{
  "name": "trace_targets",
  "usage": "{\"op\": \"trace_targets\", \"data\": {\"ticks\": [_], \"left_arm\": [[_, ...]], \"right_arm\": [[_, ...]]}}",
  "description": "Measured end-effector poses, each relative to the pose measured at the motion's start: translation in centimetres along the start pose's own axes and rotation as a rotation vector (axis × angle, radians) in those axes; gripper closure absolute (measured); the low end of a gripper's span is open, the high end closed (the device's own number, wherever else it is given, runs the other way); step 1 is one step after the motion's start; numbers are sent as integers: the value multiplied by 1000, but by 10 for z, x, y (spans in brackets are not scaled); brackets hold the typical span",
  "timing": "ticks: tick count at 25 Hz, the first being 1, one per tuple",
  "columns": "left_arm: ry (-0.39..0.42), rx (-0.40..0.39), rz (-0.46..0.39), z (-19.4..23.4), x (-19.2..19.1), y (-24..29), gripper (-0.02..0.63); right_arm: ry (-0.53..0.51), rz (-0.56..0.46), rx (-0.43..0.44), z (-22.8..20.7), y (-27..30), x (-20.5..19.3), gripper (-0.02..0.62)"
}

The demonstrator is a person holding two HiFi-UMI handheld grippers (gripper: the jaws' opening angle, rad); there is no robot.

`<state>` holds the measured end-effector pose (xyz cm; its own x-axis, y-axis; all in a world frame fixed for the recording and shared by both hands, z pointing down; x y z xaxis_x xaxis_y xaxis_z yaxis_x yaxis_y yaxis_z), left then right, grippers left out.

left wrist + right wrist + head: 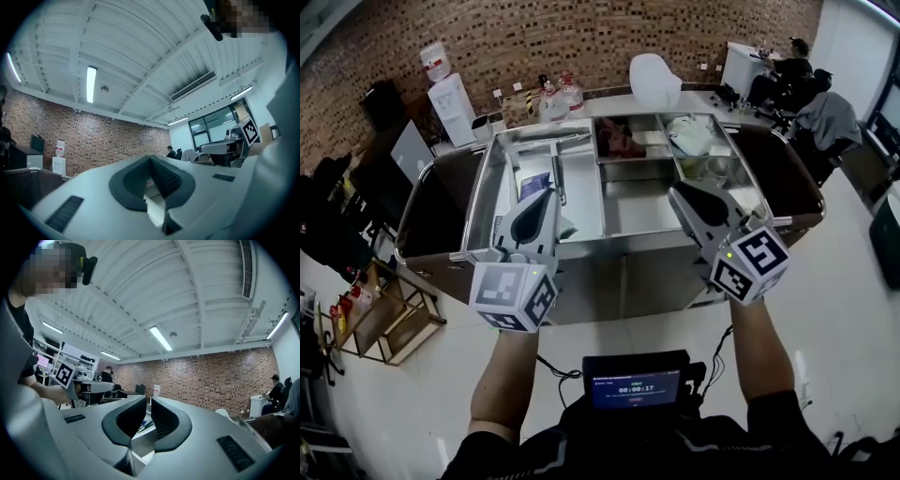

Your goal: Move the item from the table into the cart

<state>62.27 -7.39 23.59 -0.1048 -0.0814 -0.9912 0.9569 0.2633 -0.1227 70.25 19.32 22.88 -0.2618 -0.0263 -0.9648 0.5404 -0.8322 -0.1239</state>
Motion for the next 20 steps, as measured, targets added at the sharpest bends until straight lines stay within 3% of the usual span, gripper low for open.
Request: {"op": "trace_targets", "data": {"ticks": [4, 7, 11, 20], "left_arm": [[-40, 28, 34, -21, -24, -19, 603], [-58, 32, 5, -36, -31, -35, 603], [-95, -5, 12, -51, -48, -47, 603], [-85, -23, 65, -56, -62, -49, 603]], "right_arm": [[2, -8, -25, 8, -35, -4, 592], [36, -30, -28, 15, -56, -10, 592], [103, -9, -52, 22, -76, -26, 592], [146, 27, -73, 26, -91, -47, 592]]}}
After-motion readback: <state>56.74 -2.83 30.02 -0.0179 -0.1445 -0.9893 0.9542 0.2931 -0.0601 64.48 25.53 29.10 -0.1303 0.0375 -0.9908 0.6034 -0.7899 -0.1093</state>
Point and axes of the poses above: the fingertips, and each gripper's own axes: y forward along the fingers, z to its left, x out of its top, the point moved 9 cm from there along -y, backward along the fingers, and after that the axes turned 7 degrees about -y, right-handed, at the moved point
